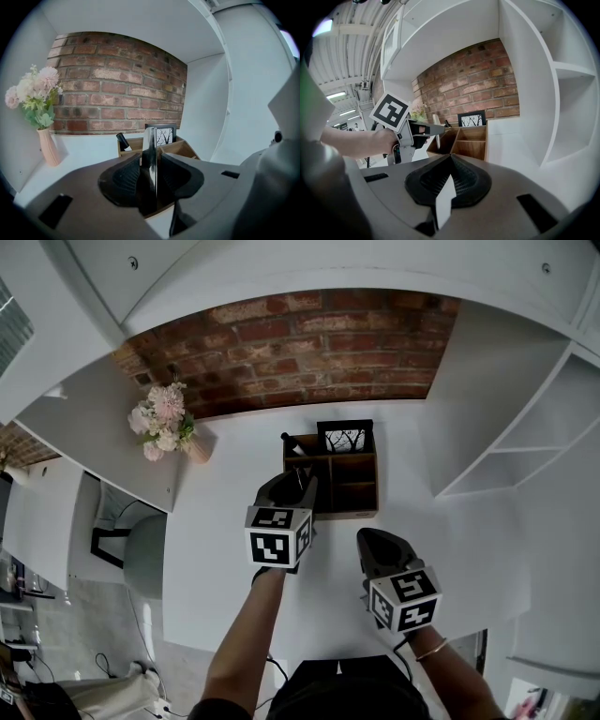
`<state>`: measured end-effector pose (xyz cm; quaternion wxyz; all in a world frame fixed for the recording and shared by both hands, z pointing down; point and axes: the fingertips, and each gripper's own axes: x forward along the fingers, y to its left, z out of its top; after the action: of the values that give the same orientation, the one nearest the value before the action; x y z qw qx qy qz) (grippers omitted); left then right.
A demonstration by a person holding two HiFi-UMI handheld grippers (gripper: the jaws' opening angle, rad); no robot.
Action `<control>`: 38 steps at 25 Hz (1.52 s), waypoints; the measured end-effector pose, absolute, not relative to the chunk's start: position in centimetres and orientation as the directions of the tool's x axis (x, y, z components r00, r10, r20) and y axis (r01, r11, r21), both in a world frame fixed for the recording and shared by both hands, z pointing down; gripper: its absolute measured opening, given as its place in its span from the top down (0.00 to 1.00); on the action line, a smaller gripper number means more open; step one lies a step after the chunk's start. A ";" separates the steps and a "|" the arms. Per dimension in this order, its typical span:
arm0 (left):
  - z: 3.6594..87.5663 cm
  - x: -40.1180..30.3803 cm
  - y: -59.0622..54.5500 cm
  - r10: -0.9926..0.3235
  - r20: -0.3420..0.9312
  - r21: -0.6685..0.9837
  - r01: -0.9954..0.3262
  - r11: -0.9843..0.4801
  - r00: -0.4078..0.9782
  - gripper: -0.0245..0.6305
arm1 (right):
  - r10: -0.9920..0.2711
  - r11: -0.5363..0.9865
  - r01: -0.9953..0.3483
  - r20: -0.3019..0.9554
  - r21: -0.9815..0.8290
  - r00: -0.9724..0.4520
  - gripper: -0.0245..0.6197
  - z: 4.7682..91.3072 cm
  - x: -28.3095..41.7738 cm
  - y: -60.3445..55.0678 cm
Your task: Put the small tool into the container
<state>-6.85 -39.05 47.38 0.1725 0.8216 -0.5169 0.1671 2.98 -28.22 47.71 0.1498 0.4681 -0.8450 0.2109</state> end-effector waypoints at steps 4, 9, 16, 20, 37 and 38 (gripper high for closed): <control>47.7 -7.0 -38.4 -0.790 0.459 0.123 -0.910 -0.396 0.406 0.76 | -0.727 0.477 -0.852 0.449 -0.214 -0.519 0.95 47.7 2.8 -28.1; 48.3 -7.4 -36.5 -0.791 0.468 0.142 -0.916 -0.374 0.395 0.74 | -0.724 0.480 -0.852 0.452 -0.210 -0.520 0.95 47.7 2.6 -27.7; 49.1 -8.0 -33.7 -0.784 0.477 0.169 -0.917 -0.361 0.397 0.75 | -0.730 0.480 -0.854 0.450 -0.200 -0.515 0.95 47.5 2.4 -27.3; 49.3 -8.5 -32.1 -0.784 0.487 0.171 -0.922 -0.347 0.385 0.75 | -0.731 0.482 -0.854 0.448 -0.193 -0.514 0.95 47.3 2.3 -26.8; 49.0 -9.5 -25.0 -0.776 0.488 0.196 -0.917 -0.348 0.399 0.82 | -0.762 0.466 -0.873 0.437 -0.142 -0.478 0.95 46.1 2.3 -23.8; 48.8 -9.6 -24.7 -0.779 0.484 0.197 -0.917 -0.346 0.398 0.84 | -0.764 0.464 -0.875 0.436 -0.140 -0.475 0.95 46.1 2.3 -23.6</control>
<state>-9.57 -24.72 48.81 0.2235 0.8057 -0.5263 0.1546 2.33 -23.60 46.08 0.1580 0.4872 -0.8409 0.1749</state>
